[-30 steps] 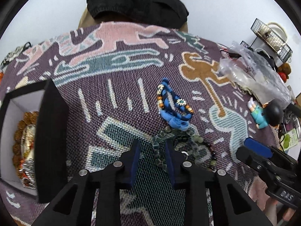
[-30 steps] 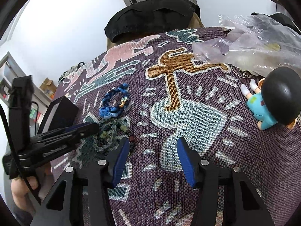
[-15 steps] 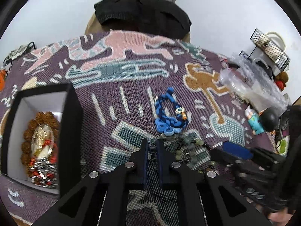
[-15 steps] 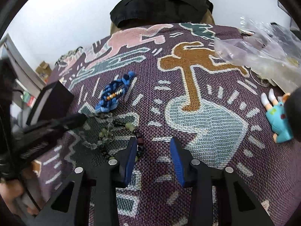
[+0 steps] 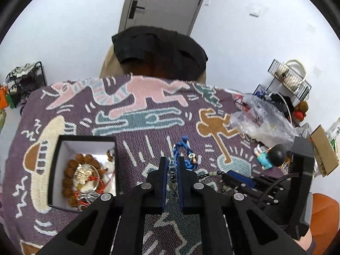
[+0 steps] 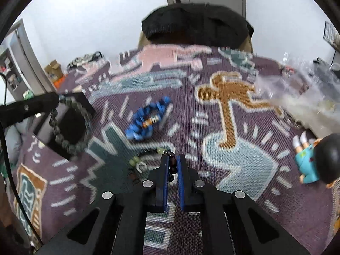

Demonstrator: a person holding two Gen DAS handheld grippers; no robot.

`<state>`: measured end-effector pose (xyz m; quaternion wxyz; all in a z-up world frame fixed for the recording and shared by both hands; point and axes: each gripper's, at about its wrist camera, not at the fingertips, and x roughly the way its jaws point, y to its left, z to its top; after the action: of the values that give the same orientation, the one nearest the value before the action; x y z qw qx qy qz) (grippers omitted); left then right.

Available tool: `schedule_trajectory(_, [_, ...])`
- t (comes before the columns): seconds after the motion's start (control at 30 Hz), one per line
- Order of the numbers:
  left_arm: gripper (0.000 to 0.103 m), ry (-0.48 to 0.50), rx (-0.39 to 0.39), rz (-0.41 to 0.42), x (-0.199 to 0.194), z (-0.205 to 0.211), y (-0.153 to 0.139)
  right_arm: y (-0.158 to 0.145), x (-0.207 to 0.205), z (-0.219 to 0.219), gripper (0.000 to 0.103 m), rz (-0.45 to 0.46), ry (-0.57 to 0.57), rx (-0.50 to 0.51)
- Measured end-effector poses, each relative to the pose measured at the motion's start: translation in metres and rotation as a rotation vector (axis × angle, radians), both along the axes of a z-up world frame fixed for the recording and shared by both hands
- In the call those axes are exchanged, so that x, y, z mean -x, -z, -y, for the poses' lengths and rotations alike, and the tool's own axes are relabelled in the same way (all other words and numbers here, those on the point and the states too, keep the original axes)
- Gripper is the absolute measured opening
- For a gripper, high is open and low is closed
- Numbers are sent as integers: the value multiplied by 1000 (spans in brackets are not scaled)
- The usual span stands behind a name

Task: Organize jewelry
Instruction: 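Carry the bead bracelet over the black box and open both tools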

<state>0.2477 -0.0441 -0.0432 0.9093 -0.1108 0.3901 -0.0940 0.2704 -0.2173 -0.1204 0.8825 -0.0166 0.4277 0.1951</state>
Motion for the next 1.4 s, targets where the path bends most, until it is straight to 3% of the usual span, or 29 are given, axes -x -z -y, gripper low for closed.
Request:
schedule_trajectory(0.37, [9, -44, 12, 72, 16, -30, -32, -64, 15, -2, 9, 123, 0, -65])
schedule_trajectory(0.57, [9, -88, 27, 78, 19, -56, -31, -87, 24, -12, 9, 159, -23, -105])
schedule_trajectory(1.0, [9, -179, 74, 39, 18, -102, -2, -96, 27, -57, 9, 165, -94, -122])
schedule_trajectory(1.2, [10, -212, 123, -18, 17, -128, 12, -97, 23, -87, 9, 164, -134, -115])
schedule_trajectory(1.4, [11, -255, 117, -33, 26, -151, 19, -97, 21, -123, 9, 162, -183, -116])
